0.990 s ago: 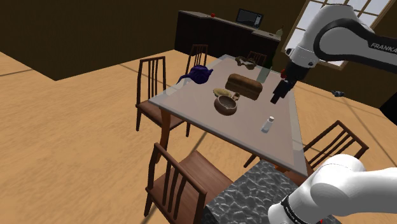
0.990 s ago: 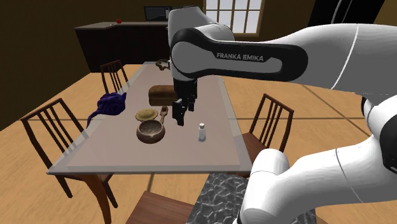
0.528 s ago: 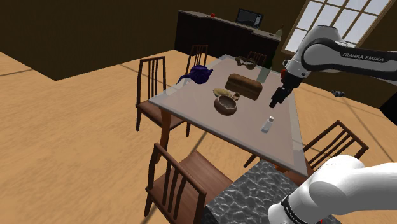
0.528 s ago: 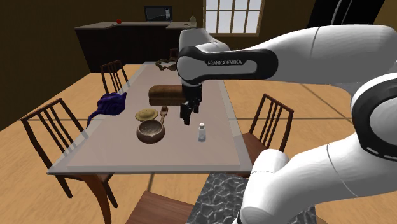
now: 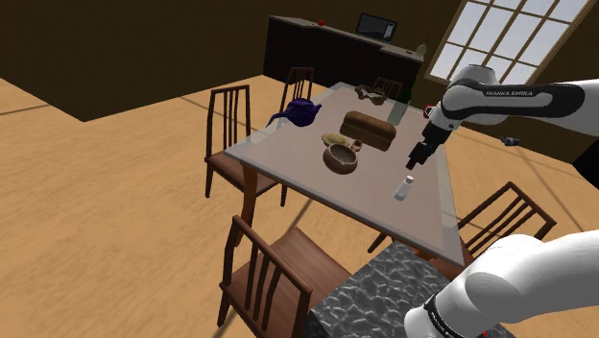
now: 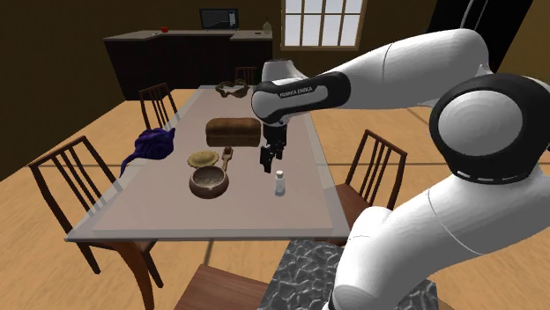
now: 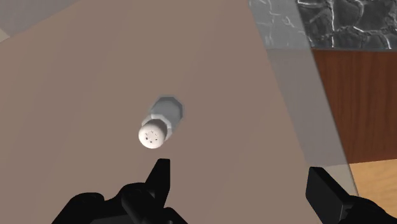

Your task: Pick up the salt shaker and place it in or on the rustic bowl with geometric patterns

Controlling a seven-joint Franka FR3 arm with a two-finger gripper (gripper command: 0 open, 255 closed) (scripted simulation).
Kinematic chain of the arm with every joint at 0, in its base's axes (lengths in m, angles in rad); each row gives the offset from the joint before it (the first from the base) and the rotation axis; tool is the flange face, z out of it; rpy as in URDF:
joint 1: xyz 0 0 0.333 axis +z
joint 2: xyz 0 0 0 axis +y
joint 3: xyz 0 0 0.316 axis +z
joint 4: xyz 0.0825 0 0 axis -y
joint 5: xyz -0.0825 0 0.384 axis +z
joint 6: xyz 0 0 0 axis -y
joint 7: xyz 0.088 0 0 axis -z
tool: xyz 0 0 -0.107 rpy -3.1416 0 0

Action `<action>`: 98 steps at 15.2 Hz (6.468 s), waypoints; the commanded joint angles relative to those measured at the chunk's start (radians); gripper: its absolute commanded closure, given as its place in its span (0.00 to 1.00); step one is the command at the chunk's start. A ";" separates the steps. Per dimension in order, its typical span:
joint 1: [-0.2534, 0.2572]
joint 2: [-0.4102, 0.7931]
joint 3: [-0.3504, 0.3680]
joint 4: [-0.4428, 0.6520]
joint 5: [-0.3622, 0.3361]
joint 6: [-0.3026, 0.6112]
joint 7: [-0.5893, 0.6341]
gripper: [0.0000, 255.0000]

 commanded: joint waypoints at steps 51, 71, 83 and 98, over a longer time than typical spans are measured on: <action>0.006 0.194 -0.146 0.174 0.073 -0.007 -0.151 1.00; 0.075 0.299 -0.077 0.463 0.155 -0.204 -0.065 1.00; 0.138 0.654 -0.018 0.887 0.336 -0.312 0.036 1.00; 0.147 0.786 0.010 0.927 0.392 -0.230 0.061 1.00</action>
